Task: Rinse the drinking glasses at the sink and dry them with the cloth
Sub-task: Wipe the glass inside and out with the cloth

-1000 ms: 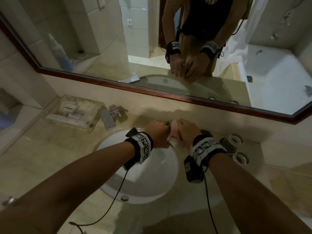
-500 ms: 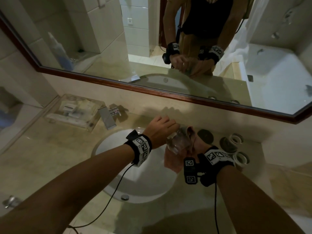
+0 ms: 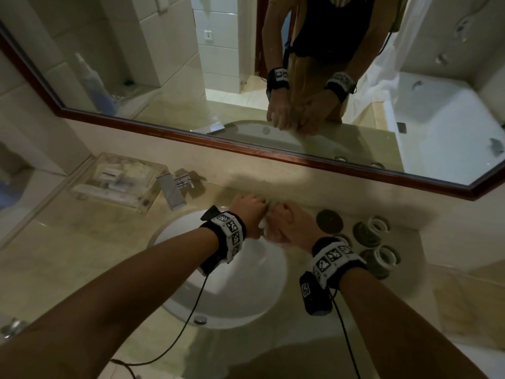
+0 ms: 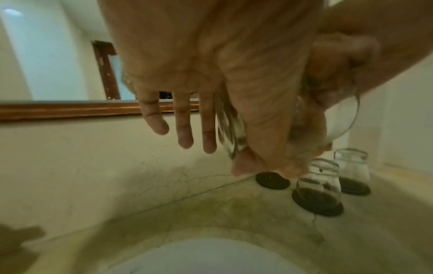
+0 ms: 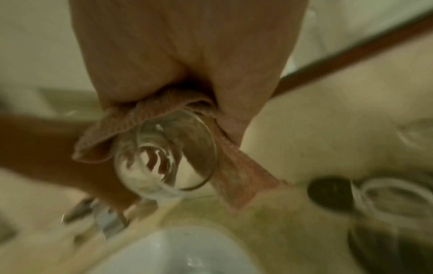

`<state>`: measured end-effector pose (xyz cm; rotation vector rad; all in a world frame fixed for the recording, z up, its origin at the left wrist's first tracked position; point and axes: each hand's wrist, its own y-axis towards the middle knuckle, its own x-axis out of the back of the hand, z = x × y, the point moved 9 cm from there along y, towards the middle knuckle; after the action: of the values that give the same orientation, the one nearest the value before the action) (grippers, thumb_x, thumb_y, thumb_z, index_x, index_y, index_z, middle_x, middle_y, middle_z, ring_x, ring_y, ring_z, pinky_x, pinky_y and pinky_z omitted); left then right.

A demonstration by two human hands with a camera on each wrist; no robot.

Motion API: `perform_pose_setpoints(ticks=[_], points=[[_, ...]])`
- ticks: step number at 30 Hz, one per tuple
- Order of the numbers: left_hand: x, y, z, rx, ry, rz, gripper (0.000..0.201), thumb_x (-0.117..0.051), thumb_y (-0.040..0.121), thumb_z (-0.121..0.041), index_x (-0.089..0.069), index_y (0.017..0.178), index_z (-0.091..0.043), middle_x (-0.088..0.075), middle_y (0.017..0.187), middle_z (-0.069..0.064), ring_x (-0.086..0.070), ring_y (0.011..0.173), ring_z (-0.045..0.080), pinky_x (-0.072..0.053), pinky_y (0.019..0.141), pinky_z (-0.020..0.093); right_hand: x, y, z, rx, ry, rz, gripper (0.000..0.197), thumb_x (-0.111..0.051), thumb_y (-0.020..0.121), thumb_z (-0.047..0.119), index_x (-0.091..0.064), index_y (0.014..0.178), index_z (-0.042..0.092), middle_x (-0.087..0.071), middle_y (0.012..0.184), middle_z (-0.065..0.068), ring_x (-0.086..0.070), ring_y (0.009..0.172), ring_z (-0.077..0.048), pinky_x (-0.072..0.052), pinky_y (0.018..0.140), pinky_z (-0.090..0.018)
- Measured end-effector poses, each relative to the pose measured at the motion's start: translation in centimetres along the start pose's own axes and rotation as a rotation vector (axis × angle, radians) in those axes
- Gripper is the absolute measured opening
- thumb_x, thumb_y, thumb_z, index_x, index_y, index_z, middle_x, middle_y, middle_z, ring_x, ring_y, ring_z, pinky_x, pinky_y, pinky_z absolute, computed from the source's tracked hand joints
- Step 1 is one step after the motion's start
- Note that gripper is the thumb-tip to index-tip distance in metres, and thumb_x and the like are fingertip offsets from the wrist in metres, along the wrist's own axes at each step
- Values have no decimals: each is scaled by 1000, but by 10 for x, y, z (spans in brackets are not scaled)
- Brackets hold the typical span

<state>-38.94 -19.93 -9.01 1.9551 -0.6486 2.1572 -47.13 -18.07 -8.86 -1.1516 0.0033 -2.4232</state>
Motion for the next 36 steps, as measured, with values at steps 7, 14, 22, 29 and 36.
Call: perform_pose_setpoints(ticks=[7,14,22,29,36], points=[[-32,-5,6,82,-356,381,22,-79,70,-27,-66,84,-19,-61,76,-2,-56,72,21,-53,73,34,-17,-27,23,431,-568,-105,64,-70,80,46,-48,134,20,-41,144,-7,-39,132,-28,-40,108,-45],[-56,-19,-6,9,-676,729,9,-76,69,-31,-71,77,-28,-70,72,-10,-63,74,18,-55,70,36,-31,-47,31,709,-907,-216,70,-79,69,26,-51,132,20,-50,142,-11,-43,134,-32,-26,116,-51],[-53,-27,-6,140,-1000,730,6,-60,81,-9,-63,84,-13,-64,79,0,-61,80,17,-43,82,33,-3,-39,-10,248,-13,-216,80,-70,83,36,-24,148,30,-28,153,4,-39,135,-15,-43,109,-37],[-55,-28,6,158,-981,700,9,-65,77,-7,-65,84,-13,-65,83,1,-60,86,16,-47,85,33,-3,-27,-18,-40,561,-272,28,-78,80,22,-58,100,25,-65,94,8,-62,84,-8,-48,70,-13],[-59,-41,-6,127,-914,715,11,-67,77,-15,-65,71,-23,-62,63,-12,-55,55,1,-42,62,22,-9,-18,-18,-92,687,-51,15,-69,88,18,-66,78,7,-70,83,-16,-66,72,-18,-55,71,-32]])
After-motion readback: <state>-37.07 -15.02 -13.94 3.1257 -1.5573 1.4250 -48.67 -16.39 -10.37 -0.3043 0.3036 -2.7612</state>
